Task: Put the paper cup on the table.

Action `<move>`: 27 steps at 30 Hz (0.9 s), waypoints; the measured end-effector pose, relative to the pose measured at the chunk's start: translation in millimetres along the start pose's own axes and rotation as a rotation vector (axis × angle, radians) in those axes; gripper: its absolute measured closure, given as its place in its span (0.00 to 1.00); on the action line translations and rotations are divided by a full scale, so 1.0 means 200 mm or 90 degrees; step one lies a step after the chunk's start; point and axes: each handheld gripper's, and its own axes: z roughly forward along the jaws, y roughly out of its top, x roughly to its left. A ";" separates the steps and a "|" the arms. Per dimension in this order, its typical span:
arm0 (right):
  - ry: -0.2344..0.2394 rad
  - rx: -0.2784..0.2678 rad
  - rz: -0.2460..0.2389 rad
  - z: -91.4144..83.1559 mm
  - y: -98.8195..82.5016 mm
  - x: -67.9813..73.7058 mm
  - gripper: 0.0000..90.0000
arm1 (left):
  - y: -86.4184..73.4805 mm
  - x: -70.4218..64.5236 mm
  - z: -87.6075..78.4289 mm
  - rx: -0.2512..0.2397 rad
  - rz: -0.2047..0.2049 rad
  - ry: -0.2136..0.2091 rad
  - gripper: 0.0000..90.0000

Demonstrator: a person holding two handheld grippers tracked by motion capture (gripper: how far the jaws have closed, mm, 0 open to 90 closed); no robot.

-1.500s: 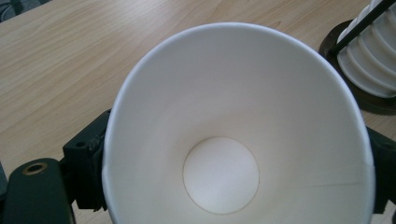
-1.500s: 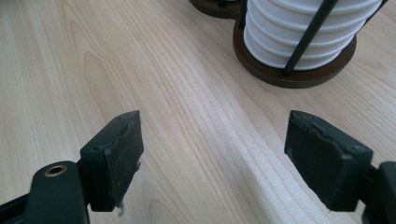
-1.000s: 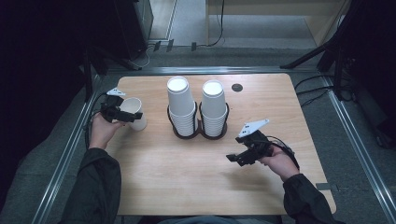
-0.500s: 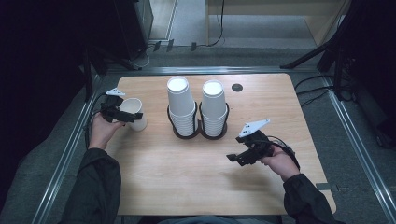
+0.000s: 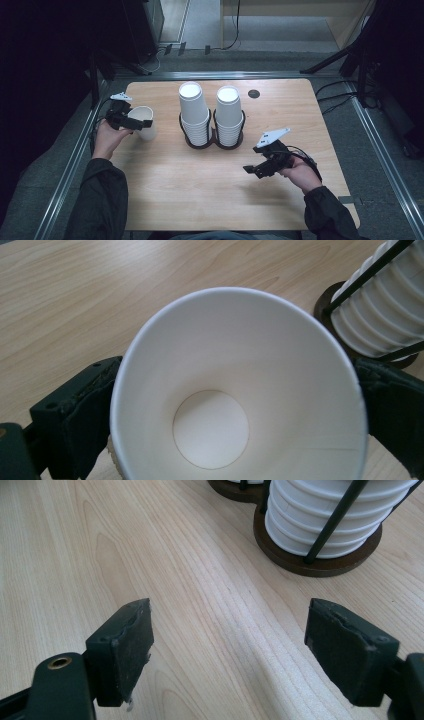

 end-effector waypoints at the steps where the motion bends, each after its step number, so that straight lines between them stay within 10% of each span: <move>1: 0.000 0.001 0.001 0.00 0.00 0.00 0.22 | 0.01 -0.01 -0.01 -0.001 0.005 0.014 0.00; 27: -0.006 -0.002 -0.001 -0.01 0.00 -0.01 0.22 | 0.16 -0.15 -0.21 -0.031 -0.031 0.025 0.05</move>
